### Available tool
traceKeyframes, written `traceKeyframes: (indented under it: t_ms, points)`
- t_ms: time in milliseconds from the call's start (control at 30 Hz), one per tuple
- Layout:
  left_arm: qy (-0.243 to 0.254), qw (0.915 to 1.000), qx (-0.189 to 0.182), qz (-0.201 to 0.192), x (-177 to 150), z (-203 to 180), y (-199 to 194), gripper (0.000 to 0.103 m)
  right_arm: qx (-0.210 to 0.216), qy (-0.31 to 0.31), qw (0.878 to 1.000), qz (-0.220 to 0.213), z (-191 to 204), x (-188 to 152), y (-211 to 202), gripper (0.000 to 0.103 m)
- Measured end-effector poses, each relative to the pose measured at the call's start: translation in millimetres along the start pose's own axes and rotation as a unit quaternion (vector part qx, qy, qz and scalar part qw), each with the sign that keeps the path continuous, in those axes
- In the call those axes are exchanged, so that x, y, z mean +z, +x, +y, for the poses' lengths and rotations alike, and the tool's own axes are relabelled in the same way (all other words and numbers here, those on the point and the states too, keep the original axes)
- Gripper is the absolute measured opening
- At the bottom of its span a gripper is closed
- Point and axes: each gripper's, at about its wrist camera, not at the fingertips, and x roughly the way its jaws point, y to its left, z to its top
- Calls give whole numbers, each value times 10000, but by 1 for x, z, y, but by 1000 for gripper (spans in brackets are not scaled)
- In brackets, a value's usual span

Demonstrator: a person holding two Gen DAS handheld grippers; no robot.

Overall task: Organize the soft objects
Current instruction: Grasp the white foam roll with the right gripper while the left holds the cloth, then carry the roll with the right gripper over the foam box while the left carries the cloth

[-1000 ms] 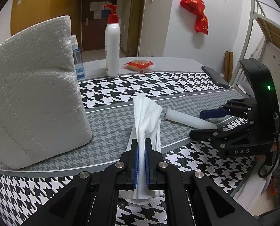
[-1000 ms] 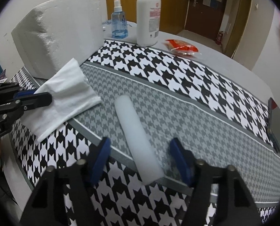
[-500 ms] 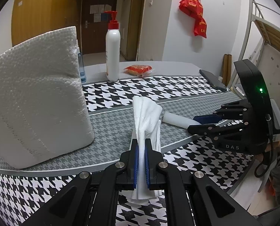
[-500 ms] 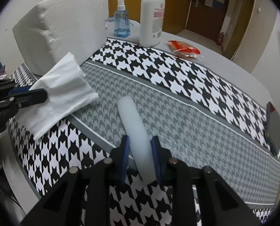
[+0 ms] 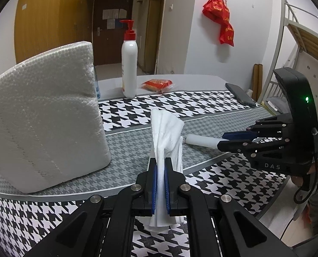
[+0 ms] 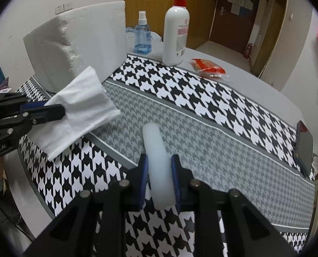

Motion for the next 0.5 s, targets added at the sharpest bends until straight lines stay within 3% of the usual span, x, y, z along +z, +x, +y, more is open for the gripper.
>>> traceKeyframes:
  t_ms: [500]
  points:
    - [19, 9999, -45, -94, 2, -1, -6, 7, 340, 549, 9975, -298, 4, -9, -23, 21]
